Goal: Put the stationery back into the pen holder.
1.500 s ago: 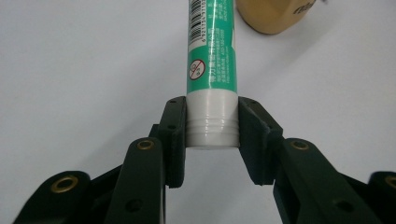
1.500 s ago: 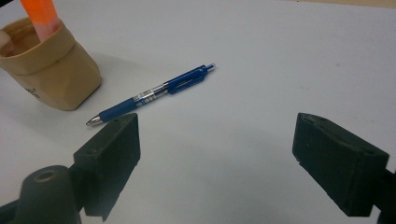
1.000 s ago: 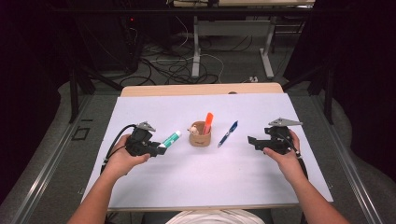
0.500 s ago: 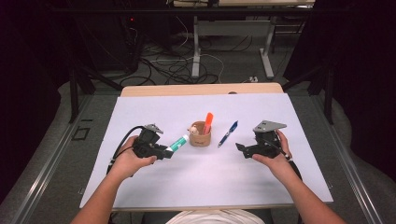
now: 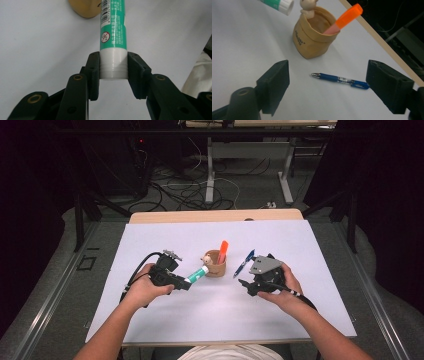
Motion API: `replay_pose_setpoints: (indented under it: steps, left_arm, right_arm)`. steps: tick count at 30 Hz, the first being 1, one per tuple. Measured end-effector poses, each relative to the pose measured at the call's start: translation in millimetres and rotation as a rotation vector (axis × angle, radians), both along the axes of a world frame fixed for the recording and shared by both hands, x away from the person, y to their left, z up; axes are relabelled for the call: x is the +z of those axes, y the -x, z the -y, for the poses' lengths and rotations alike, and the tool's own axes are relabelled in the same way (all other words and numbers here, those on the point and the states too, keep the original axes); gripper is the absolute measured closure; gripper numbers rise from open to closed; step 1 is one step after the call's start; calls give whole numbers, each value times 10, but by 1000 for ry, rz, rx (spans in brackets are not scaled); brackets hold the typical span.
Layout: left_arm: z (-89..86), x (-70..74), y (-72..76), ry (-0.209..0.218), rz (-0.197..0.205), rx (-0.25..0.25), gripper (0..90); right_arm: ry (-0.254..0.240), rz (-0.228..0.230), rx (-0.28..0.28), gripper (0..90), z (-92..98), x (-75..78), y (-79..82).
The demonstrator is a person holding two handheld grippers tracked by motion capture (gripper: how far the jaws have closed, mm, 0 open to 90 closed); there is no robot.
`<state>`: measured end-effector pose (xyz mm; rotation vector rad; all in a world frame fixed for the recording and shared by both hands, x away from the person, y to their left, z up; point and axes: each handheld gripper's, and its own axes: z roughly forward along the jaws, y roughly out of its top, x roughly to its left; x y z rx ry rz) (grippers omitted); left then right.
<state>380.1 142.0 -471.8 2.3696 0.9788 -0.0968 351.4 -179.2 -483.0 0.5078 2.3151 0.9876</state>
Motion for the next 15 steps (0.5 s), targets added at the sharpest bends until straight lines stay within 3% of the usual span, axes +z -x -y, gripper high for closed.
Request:
replay_pose_setpoints:
  steps: [2, 4, 15]
  left_arm:
    - [41, 14, -20, -3, -8, -3, 649]
    - [90, 29, -30, -5, -29, 6, 649]
    - [264, 85, -105, -5, -92, -2, 649]
  right_arm:
    - [41, 24, 32, 254, -50, 4, 17]
    - [71, 45, 58, 256, -109, 7, 29]
    - [170, 151, 164, 333, -353, -31, 114]
